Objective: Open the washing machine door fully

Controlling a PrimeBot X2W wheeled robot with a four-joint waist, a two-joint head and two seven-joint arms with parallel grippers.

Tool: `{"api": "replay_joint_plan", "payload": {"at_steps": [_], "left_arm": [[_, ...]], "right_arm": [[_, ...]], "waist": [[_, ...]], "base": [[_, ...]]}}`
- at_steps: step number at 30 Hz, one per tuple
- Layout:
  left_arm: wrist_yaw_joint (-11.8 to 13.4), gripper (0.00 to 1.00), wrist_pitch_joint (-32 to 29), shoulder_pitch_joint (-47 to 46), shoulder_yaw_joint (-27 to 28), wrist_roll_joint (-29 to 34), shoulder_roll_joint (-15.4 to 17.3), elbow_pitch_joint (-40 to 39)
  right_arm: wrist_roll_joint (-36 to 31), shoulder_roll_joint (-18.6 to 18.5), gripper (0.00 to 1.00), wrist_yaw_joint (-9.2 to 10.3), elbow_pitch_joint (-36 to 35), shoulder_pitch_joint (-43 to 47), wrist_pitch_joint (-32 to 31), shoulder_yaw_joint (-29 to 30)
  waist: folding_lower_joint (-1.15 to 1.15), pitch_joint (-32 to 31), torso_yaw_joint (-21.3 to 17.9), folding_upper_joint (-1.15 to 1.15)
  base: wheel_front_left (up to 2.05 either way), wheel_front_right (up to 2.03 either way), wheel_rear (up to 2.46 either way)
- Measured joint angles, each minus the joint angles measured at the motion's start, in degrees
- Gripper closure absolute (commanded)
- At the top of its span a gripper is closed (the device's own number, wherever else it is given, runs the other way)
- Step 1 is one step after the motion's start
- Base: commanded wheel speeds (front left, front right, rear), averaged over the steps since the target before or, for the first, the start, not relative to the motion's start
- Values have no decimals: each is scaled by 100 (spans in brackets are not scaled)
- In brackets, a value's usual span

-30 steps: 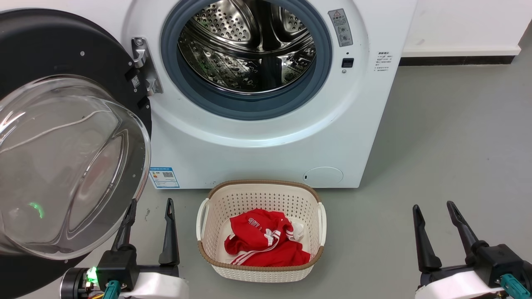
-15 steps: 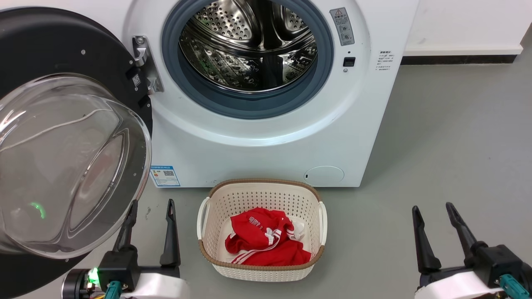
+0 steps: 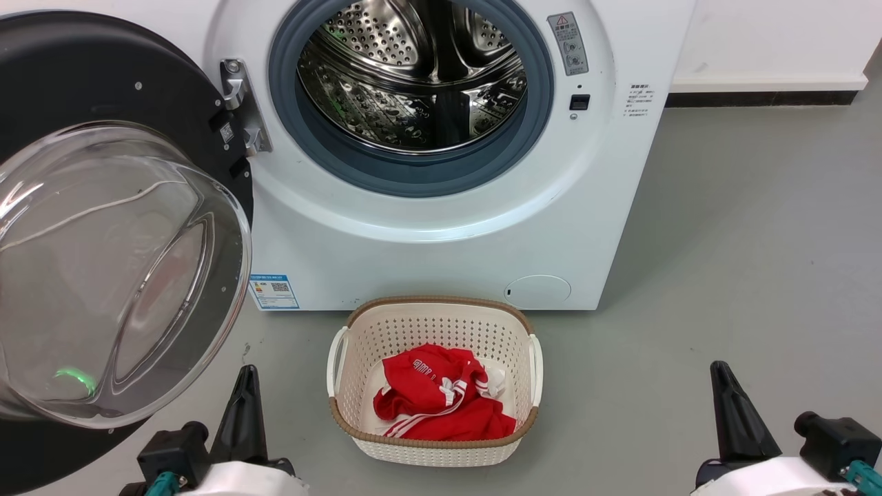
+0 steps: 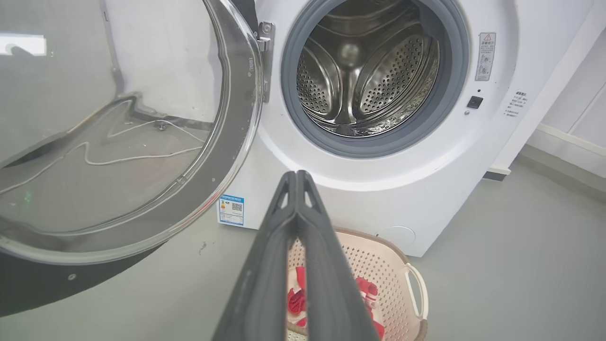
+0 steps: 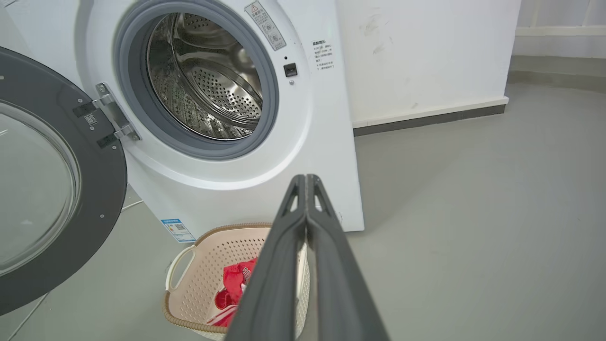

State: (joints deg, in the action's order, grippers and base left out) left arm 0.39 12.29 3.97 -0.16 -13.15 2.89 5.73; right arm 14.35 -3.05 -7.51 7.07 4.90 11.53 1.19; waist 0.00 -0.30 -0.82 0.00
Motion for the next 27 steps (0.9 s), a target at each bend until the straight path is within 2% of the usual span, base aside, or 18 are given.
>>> {"api": "replay_joint_plan", "payload": {"at_steps": [27], "left_arm": [[-269,100,-632,-314,216,-2681,-2,272]], "right_arm": [[2752,-80,100,1,226,-352,-500,34]], "waist": [[0,11,19,0]], "base": [[0,0,0]]}}
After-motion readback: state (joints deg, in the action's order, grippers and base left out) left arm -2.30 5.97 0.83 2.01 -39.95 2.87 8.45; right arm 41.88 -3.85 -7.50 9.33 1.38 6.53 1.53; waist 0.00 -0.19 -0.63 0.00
